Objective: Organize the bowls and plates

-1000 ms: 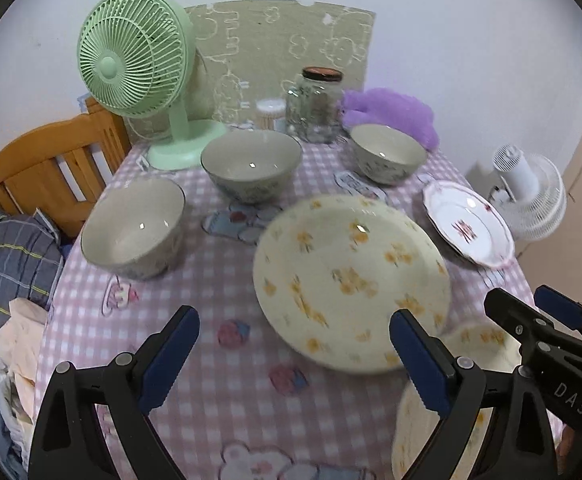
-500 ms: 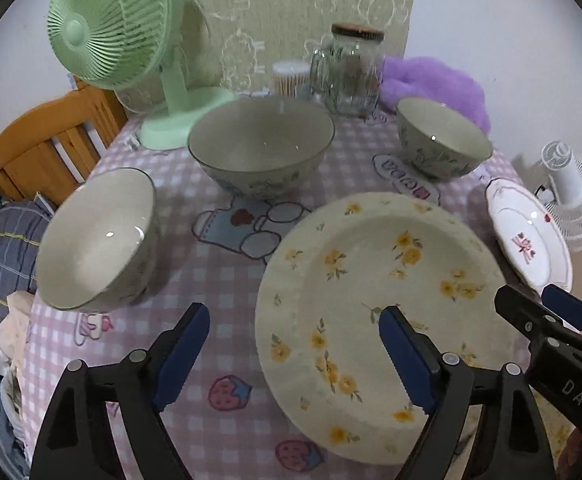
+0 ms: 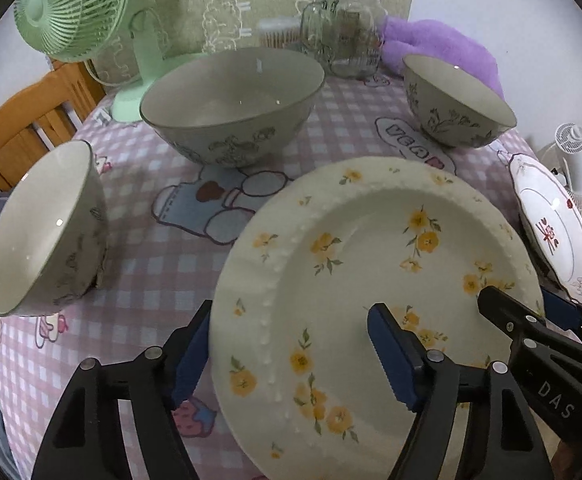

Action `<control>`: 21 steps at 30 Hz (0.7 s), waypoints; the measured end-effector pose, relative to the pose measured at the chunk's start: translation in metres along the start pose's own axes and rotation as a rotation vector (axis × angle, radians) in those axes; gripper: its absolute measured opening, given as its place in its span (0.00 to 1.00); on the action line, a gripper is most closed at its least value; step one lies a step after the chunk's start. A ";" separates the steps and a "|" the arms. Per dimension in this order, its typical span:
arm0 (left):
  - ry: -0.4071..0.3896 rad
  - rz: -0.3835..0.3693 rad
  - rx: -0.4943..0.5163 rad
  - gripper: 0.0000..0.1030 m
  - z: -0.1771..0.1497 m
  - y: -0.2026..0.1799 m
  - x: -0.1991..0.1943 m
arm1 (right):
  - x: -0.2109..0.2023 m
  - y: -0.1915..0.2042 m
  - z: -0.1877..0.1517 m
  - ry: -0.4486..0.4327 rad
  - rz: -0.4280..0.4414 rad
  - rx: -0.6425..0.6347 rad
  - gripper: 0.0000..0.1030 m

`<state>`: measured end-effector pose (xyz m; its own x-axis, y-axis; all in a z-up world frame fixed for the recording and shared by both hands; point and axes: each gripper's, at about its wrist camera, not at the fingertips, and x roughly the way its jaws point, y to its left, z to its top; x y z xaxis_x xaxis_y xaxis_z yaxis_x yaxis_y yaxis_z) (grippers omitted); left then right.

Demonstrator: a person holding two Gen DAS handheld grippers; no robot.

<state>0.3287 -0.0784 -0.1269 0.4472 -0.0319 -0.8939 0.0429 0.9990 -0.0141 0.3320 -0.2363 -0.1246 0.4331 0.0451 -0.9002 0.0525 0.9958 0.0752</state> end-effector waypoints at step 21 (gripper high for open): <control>0.041 0.051 0.023 0.67 -0.019 0.034 -0.013 | 0.002 0.042 -0.007 0.049 0.016 -0.081 0.55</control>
<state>0.3070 -0.0432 -0.1242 0.4123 0.0207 -0.9108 0.0420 0.9982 0.0417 0.3282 -0.1940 -0.1262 0.3883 0.0632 -0.9193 -0.0279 0.9980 0.0568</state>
